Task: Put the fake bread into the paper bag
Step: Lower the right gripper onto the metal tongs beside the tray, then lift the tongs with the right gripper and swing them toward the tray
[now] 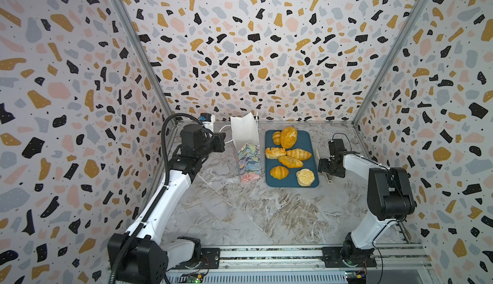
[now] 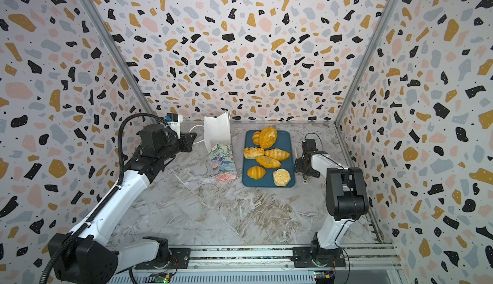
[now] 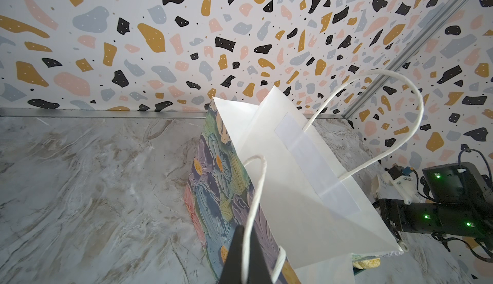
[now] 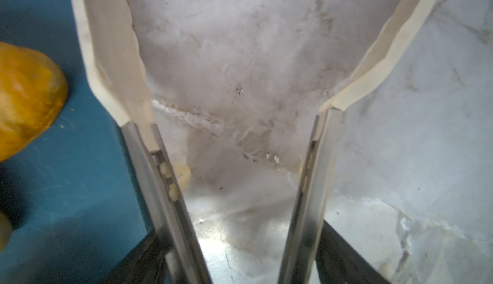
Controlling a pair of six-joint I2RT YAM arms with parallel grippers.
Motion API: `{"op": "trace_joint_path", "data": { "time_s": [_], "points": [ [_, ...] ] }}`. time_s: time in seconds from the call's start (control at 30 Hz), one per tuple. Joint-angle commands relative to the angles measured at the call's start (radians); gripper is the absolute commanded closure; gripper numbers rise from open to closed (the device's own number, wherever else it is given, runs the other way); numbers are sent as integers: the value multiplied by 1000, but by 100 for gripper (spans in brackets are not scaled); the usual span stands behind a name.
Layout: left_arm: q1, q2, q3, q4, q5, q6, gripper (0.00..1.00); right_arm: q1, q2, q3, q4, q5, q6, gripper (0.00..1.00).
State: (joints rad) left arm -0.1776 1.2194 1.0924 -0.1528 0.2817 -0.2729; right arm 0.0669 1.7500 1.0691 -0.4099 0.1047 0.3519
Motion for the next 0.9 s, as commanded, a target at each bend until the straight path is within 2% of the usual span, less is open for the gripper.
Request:
{"op": "trace_joint_path", "data": {
  "time_s": [0.0, 0.13, 0.47, 0.87],
  "points": [
    [3, -18, -16, 29, -3, 6, 100, -3, 11, 44, -35, 24, -21, 19],
    [3, -18, -17, 30, -6, 5, 100, -5, 17, 54, -35, 21, -26, 22],
    [3, -19, -21, 35, -8, 6, 100, 0, -3, 64, -12, 2, -55, 41],
    [3, -18, -21, 36, -7, 6, 100, 28, -185, 58, -108, 25, -79, 43]
  ]
}}
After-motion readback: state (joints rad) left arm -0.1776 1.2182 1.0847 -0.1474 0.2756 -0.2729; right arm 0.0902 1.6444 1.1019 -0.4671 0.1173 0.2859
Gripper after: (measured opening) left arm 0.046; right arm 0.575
